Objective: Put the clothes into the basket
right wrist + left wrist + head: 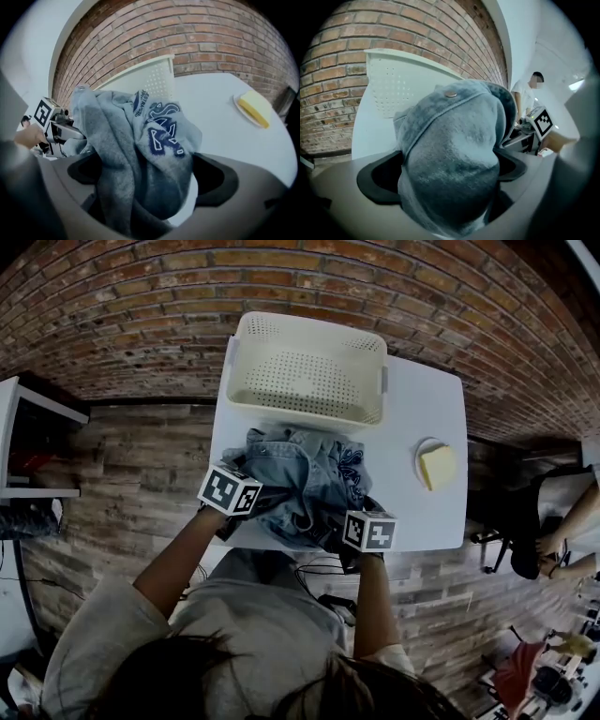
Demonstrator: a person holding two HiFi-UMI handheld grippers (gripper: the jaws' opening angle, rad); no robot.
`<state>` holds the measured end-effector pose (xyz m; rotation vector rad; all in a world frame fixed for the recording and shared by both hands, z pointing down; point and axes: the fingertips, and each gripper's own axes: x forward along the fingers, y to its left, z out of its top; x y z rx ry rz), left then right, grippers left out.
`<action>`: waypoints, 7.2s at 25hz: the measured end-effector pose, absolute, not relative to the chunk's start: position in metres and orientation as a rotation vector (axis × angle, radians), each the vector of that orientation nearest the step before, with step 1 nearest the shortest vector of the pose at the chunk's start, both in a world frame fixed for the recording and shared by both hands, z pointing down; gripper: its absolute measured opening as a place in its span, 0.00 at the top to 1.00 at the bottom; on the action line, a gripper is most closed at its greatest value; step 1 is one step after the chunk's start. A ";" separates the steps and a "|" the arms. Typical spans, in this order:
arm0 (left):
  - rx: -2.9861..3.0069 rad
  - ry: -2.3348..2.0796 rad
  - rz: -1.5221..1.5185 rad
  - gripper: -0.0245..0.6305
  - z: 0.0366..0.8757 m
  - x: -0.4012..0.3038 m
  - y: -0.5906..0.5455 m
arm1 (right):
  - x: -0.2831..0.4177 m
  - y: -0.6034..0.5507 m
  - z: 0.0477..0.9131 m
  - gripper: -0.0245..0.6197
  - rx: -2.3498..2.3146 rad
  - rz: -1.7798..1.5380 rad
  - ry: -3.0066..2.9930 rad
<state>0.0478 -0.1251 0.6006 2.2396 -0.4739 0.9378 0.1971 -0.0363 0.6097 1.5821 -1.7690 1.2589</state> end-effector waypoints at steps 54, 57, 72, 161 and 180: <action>2.787 -0.471 0.329 0.36 0.320 0.100 -0.219 | 0.161 -0.199 0.330 0.54 1.464 0.366 -2.457; 2.836 -0.509 0.261 0.36 0.310 0.114 -0.255 | 0.176 -0.237 0.318 0.54 1.495 0.252 -2.446; 2.625 -0.599 0.380 0.36 0.426 0.134 -0.331 | 0.202 -0.313 0.432 0.54 1.438 0.434 -2.336; 2.760 -1.413 0.298 0.22 0.424 0.064 -0.317 | 0.202 -0.273 0.431 0.28 1.939 0.129 -2.169; 2.871 -1.392 0.277 0.34 0.395 0.061 -0.259 | 0.164 -0.231 0.400 0.43 1.973 0.052 -2.216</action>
